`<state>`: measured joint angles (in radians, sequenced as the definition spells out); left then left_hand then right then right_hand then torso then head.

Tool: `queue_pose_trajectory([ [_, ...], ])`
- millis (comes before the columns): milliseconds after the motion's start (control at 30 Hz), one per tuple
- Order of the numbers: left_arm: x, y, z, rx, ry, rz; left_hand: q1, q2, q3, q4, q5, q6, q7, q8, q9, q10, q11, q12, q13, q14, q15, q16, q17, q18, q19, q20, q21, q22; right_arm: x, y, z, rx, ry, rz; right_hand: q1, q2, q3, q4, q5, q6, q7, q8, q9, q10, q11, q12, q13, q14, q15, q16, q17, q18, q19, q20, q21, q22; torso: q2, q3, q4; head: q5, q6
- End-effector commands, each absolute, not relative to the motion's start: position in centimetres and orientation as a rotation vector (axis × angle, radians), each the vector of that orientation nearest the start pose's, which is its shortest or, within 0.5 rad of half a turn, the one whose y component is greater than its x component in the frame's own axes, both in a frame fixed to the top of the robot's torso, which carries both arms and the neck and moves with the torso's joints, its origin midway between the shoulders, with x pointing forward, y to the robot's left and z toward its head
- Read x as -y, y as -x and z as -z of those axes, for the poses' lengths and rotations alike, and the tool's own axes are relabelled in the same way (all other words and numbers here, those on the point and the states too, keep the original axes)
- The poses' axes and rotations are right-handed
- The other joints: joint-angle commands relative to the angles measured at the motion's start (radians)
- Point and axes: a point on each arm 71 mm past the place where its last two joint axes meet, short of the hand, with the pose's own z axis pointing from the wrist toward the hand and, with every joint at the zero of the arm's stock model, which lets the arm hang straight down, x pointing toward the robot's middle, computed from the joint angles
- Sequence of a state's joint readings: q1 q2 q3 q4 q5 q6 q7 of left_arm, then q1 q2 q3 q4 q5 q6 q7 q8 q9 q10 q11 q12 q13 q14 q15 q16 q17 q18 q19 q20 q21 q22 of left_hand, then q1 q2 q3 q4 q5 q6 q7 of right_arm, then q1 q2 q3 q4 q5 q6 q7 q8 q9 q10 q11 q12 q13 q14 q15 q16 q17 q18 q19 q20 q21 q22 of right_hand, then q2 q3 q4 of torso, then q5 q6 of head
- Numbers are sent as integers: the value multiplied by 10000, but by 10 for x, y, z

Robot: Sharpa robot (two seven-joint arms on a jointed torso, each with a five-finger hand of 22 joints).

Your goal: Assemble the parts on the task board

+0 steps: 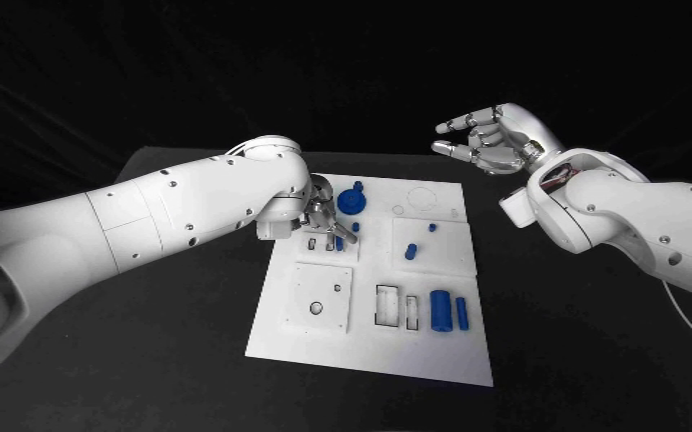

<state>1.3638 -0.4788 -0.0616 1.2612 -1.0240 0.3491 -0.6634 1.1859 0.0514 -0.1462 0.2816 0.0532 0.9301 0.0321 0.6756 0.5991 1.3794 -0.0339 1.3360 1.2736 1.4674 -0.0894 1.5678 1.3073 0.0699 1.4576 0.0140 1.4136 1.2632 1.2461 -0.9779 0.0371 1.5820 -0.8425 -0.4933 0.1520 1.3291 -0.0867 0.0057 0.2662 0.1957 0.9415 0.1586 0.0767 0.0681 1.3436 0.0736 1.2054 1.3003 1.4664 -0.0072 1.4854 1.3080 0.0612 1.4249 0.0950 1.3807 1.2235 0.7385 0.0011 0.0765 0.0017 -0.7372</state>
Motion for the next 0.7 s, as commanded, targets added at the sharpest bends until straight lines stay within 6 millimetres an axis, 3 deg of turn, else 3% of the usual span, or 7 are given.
queue_pose_trajectory([
  [33,-105,-528,174,-24338,-351,3020,111,12,72,6,37,-63,9,63,24,58,-11,22,11,1034,-47,30,2635,-122,173,11,50,13,255,-490,117,-14083,-3707,-10047,-41,49,-65,2,67,19,-22,66,14,-46,-39,-24,0,722,-18,-44,1364,111,-11,-22,-43,-14,10,-5,10,-13,-2],
  [467,-103,-527,174,-24414,-217,3210,1329,499,1171,-347,48,-226,-34,-137,182,27,-52,-17,19,1034,-82,30,2635,-123,171,-16,59,58,254,-490,118,-14170,-3697,-10071,-44,53,-74,4,74,22,-23,69,15,-45,-41,-22,-1,722,-19,-45,1363,112,-12,-23,-46,-18,9,-16,32,-28,-50],
  [700,-103,-527,175,-24455,-136,3317,2041,442,2185,-655,224,-343,-54,-378,179,-35,-79,-97,-14,1034,-115,30,2635,-134,182,-52,86,129,254,-490,118,-14236,-3677,-10092,-42,57,-83,2,84,26,-25,72,16,-44,-42,-20,-1,722,-20,-47,1362,111,-10,-23,-46,-16,13,-17,34,-40,-79],
])
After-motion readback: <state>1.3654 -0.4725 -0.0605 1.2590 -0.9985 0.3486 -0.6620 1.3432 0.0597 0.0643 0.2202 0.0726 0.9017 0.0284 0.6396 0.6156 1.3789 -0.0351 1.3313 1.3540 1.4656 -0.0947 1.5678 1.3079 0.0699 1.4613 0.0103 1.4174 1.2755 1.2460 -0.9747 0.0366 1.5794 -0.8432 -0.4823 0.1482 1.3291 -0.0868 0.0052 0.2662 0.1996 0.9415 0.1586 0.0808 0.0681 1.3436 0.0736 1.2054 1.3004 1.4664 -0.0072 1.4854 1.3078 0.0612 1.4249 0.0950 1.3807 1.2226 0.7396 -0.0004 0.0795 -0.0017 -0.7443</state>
